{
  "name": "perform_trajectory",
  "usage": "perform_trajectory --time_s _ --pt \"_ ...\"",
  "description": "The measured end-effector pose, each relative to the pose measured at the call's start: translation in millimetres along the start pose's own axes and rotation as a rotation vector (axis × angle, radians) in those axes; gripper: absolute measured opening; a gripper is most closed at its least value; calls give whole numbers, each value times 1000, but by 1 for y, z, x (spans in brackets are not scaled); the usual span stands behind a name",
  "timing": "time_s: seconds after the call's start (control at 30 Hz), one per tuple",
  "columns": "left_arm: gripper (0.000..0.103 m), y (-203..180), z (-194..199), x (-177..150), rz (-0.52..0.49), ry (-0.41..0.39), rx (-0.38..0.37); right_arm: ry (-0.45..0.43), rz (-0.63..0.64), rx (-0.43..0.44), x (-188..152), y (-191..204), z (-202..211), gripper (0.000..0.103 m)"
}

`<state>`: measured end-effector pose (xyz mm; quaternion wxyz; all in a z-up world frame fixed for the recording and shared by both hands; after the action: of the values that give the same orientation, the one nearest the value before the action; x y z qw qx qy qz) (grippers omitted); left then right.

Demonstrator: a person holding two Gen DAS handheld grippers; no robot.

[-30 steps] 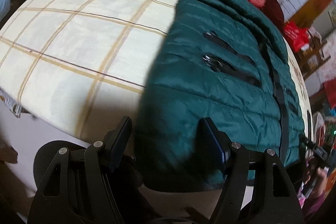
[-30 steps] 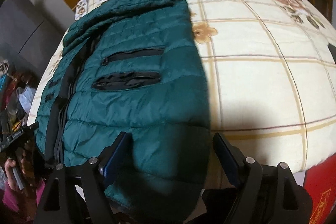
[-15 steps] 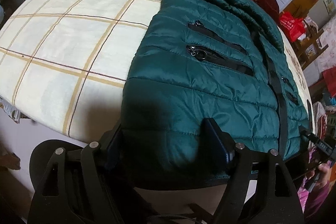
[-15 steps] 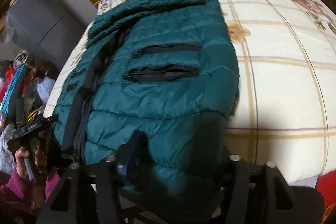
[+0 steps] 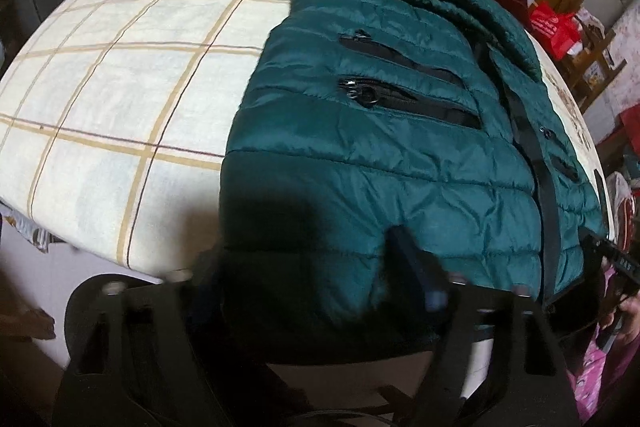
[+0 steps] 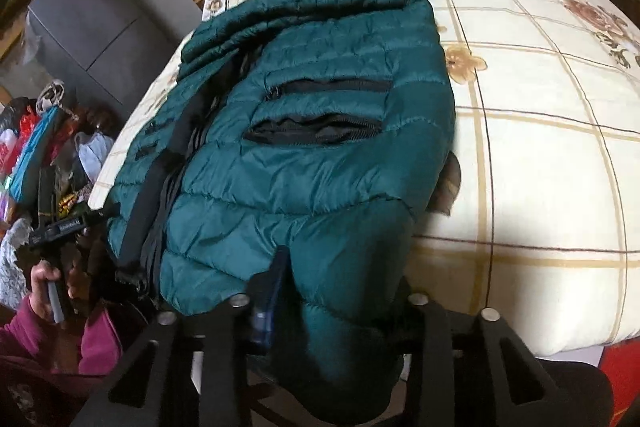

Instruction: Fold large clothes

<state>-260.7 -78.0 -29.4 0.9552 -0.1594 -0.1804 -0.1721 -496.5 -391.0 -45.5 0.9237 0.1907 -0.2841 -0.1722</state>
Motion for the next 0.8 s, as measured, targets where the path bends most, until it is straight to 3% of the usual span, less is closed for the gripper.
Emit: perform_trajectory --time_s 0.1,0.27,0.8 --pt "34 -5 8 1 -48 -34 34 -33 6 13 9 4 8 20" --pt "18 -7 24 11 -61 -82 11 -102 14 64 29 13 30 16" --pt "15 -25 70 64 -88 -251 -2 -227 -10 95 85 19 62 16"
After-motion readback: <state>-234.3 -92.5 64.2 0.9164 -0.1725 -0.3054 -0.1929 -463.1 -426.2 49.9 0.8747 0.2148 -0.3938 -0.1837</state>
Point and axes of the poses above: each gripper's, at about its wrist camera, not at the fingertips, and z roughly against the way its jaws point, y to its left, x to its top, the point moved 6 cm from there along -z, roughly the way its jaws point, and after that the axes turned 4 degrees about z, right-handed, at the moved point
